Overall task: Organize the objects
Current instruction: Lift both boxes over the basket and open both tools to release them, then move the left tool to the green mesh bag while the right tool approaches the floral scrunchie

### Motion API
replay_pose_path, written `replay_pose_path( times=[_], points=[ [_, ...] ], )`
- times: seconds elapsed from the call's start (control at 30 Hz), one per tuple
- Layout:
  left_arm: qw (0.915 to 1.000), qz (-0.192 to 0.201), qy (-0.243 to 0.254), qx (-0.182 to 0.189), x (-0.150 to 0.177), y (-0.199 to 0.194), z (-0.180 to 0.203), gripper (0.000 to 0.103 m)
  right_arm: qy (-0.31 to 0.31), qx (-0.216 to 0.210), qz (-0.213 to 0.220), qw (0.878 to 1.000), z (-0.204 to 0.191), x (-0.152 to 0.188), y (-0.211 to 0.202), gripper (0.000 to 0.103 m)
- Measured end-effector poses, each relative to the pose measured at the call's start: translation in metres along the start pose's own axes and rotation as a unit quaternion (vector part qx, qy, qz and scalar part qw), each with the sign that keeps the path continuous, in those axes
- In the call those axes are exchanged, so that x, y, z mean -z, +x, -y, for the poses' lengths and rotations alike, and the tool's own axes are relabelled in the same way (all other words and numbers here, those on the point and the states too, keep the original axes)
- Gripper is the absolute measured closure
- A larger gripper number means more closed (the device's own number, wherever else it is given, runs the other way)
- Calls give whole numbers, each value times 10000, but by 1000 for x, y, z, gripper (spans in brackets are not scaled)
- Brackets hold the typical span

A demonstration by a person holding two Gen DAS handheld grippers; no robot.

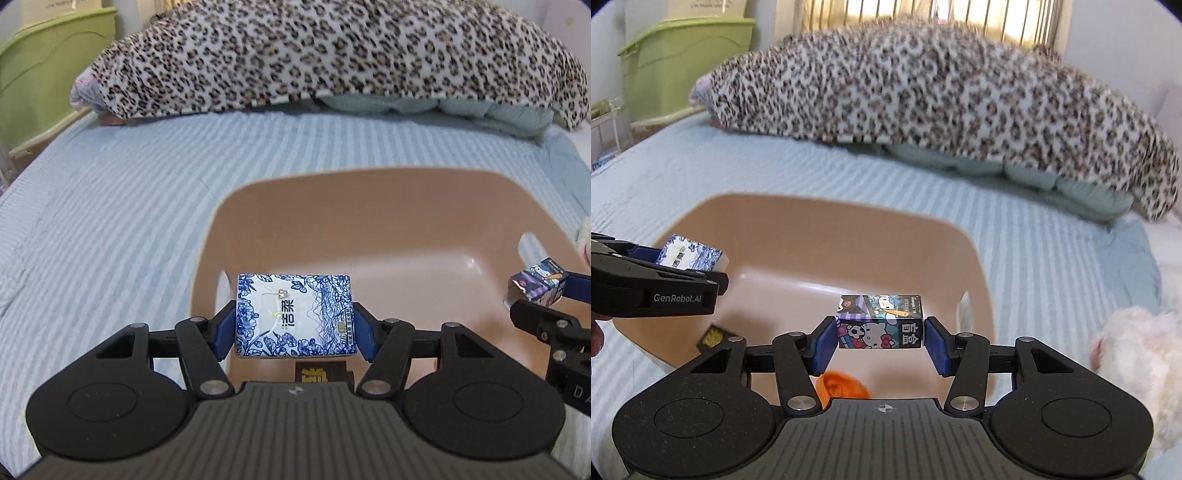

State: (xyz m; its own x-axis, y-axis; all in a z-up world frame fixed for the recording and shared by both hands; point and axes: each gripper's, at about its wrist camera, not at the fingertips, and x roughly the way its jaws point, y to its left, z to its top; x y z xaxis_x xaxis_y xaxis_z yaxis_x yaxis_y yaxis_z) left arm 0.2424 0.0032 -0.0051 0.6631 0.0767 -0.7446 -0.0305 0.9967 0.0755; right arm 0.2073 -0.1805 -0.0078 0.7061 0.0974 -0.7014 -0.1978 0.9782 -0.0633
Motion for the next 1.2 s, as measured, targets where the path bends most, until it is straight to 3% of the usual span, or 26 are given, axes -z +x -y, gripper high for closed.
replay_pose_path(
  times=[0.13,0.23,0.5,0.9,1.2],
  points=[
    [9999,-44,-56,108,4,-3,-2,36,38,75,-65,9999,-1,6,4,45],
    [9997,109,-156,158,4,-19,-7,20,61,120,90,9999,1,6,-9,32],
    [9986,302,-271,348,9,-70,-14,13,211,253,481,9983,18,15,-67,0],
    [9988,97,31,472,55,-115,2,11,120,294,63,9995,23,60,-113,0],
    [9971,-549,113,523,100,-89,9,10,-125,344,-510,9980,13,94,-94,0]
  ],
)
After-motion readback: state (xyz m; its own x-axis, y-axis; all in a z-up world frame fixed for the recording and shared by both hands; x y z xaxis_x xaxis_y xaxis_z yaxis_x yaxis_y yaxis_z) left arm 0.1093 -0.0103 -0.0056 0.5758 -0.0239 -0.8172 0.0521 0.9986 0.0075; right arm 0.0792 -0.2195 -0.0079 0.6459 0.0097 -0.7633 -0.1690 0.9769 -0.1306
